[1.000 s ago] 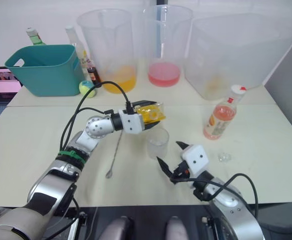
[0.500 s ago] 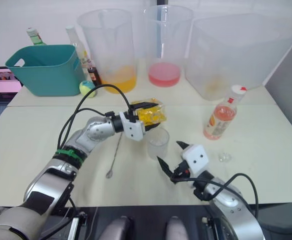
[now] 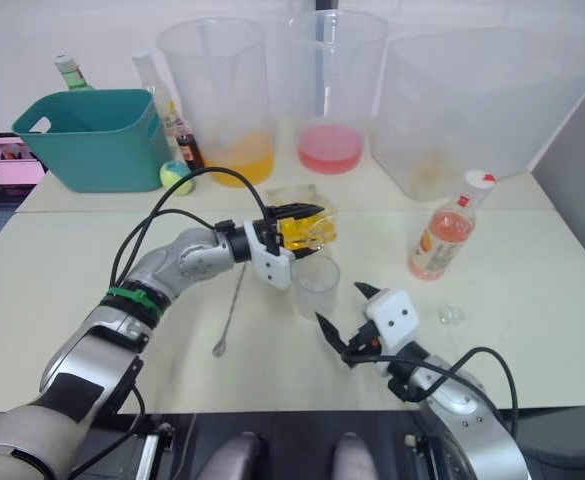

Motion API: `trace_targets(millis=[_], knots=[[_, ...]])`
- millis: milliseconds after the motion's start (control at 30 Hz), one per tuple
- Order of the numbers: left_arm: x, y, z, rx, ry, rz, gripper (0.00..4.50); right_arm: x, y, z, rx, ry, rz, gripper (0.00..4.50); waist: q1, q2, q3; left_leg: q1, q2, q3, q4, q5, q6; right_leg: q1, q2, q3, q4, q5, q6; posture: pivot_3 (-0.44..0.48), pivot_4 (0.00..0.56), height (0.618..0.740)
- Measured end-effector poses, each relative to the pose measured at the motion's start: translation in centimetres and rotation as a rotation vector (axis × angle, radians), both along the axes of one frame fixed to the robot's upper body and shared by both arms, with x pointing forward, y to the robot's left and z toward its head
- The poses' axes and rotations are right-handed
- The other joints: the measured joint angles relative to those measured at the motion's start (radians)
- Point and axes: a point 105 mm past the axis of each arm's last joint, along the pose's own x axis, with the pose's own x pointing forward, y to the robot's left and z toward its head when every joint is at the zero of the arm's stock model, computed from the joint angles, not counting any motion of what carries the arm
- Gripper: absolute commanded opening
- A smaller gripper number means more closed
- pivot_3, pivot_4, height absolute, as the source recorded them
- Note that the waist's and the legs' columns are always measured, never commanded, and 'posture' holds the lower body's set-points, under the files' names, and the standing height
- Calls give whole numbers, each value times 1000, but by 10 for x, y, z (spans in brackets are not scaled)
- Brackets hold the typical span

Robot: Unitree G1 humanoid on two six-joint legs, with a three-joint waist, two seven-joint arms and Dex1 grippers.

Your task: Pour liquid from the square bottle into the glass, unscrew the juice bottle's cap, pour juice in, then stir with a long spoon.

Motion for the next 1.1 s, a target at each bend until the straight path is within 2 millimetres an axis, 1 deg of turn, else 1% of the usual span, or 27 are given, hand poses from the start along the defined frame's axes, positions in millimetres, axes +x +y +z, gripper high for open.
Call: trace_targets(millis=[200, 633, 1100], knots=[[-1, 0, -6, 26, -35, -5, 2822, 0, 0, 0, 1, 0, 0, 4468, 0, 0, 0, 0, 0, 0, 0, 0, 0, -1, 0, 0, 1, 0, 0, 0, 150, 738], [1, 0, 3, 29, -145, -7, 2822, 0, 0, 1, 10, -1, -4, 4468, 0, 0, 0, -2, -1, 0, 1, 0, 0, -3, 0, 0, 4, 0, 0, 0, 150, 738], [-3, -5, -4, 77, -193, -40, 2822, 2, -2, 2, 18, -4, -20, 4468, -2, 0, 0, -7, -2, 0, 4, 1, -1, -11, -1, 1, 12, 0, 0, 0, 150, 738]])
